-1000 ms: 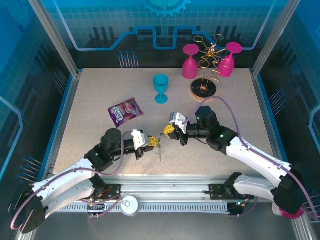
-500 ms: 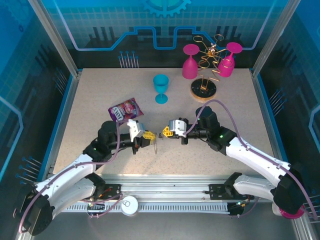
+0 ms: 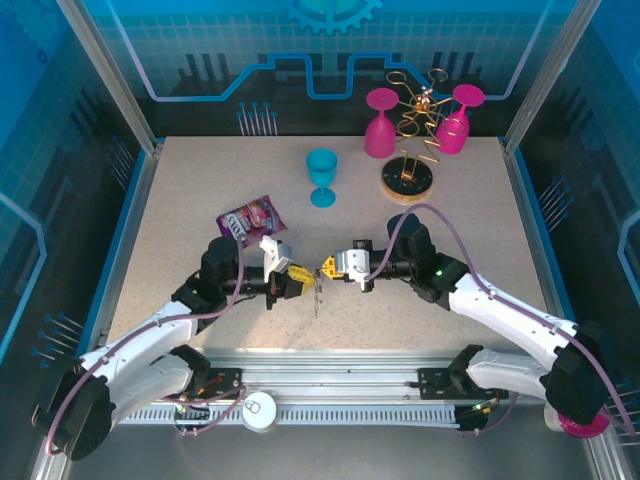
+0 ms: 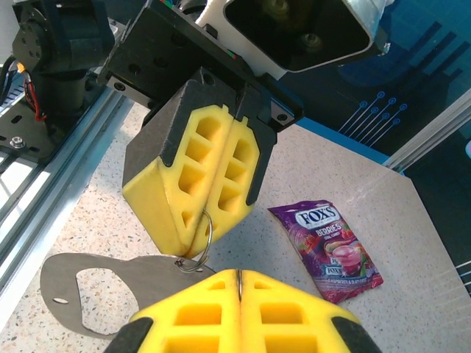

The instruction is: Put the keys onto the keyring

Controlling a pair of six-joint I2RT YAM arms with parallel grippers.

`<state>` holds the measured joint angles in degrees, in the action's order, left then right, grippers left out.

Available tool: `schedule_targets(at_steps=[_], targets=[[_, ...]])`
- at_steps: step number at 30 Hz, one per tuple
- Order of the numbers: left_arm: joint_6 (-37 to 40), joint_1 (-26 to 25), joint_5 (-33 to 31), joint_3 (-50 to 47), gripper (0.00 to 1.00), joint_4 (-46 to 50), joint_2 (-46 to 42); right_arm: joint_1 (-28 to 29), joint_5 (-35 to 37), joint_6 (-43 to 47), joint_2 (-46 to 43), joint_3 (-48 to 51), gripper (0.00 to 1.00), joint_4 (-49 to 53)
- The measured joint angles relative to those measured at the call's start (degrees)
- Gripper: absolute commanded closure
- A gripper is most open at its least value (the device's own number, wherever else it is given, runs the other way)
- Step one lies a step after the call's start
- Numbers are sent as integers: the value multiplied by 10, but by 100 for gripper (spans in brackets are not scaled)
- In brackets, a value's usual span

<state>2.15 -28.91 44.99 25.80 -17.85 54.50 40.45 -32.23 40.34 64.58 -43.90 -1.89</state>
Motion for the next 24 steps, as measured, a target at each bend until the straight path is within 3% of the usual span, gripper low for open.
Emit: schedule_targets(at_steps=[24], targets=[[-8,1,29,0,100,-9,0,9,-27,7,12,0,100,8]])
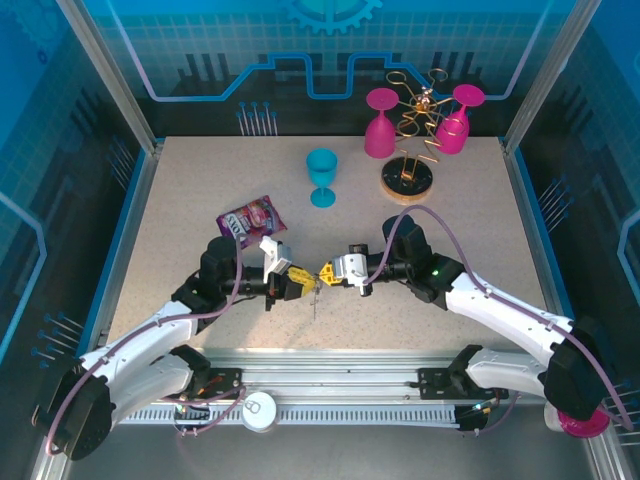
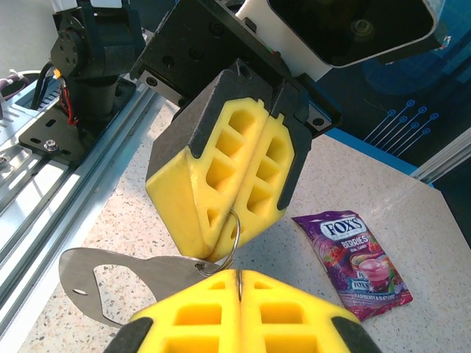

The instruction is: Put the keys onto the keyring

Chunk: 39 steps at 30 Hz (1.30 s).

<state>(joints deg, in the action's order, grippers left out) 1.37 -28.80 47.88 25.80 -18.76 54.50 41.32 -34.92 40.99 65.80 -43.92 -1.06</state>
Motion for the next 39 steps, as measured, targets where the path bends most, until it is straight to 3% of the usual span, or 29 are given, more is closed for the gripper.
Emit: schedule_targets(at_steps=[25,39], targets=[[-10,0,-4,0,100,-1,0,4,2,-8,-7,1,100,-13],[-15,2,-4,0,100,0,0,18,30,38,-7,0,100,14]])
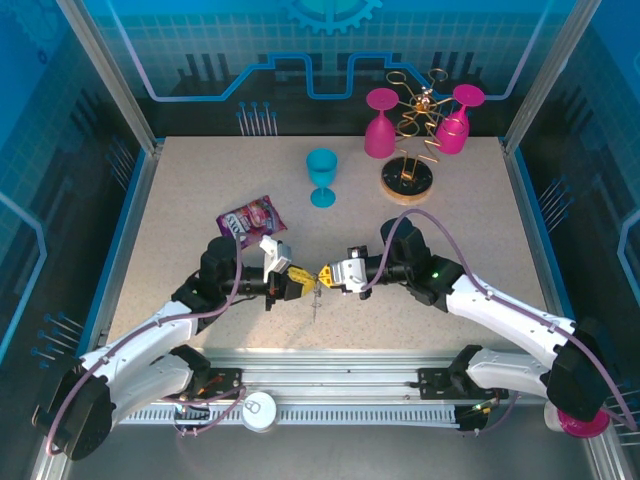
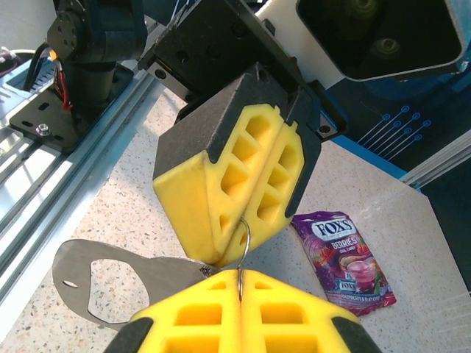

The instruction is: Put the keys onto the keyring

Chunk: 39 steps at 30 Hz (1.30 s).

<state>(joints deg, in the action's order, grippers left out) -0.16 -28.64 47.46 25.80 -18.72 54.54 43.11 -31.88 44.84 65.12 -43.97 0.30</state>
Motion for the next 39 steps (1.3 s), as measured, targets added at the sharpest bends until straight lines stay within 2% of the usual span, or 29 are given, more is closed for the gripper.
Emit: schedule_targets(at_steps=[20,37,39], targets=[[-30,10,-30,0,100,-5,2,35,94,63,-18,0,100,6],[-59,15,-31,0,100,-37,4,51,112,88,-15,1,100,16],[-59,16,-32,-1,100,-43,4,52,113,85,-15,1,72,13]])
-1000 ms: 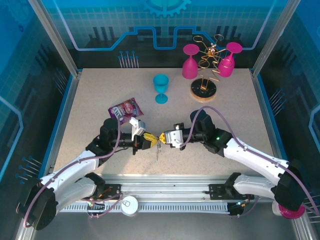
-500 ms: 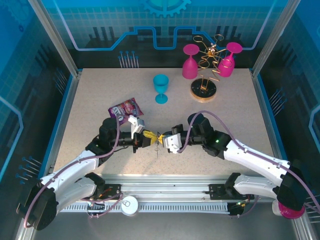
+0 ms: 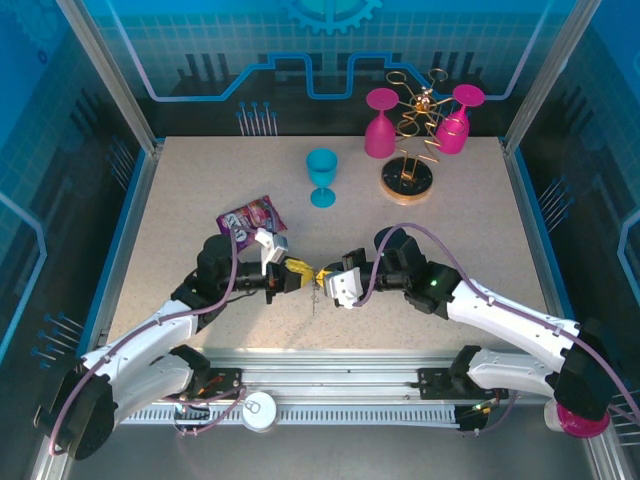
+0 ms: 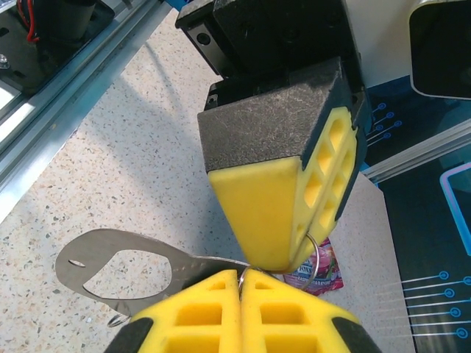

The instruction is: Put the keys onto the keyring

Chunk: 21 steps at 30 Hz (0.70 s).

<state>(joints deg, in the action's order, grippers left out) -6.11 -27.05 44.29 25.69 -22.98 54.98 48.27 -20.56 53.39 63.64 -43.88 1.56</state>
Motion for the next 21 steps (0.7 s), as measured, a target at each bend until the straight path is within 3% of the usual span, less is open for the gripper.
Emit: schedule_targets(at_steps=[3,9,15,21], targets=[[2,5,-13,-2,100,-19,-2,4,-14,-20,0,2,53,14],[25,11,-38,-6,100,-60,-23,-5,-48,-122,-39,11,48,44],[62,11,-44,-19,100,-101,-35,-58,-39,-329,-128,42,62,-15],[76,11,-39,-34,100,-159,-31,-75,-63,-505,-103,51,68,-100]])
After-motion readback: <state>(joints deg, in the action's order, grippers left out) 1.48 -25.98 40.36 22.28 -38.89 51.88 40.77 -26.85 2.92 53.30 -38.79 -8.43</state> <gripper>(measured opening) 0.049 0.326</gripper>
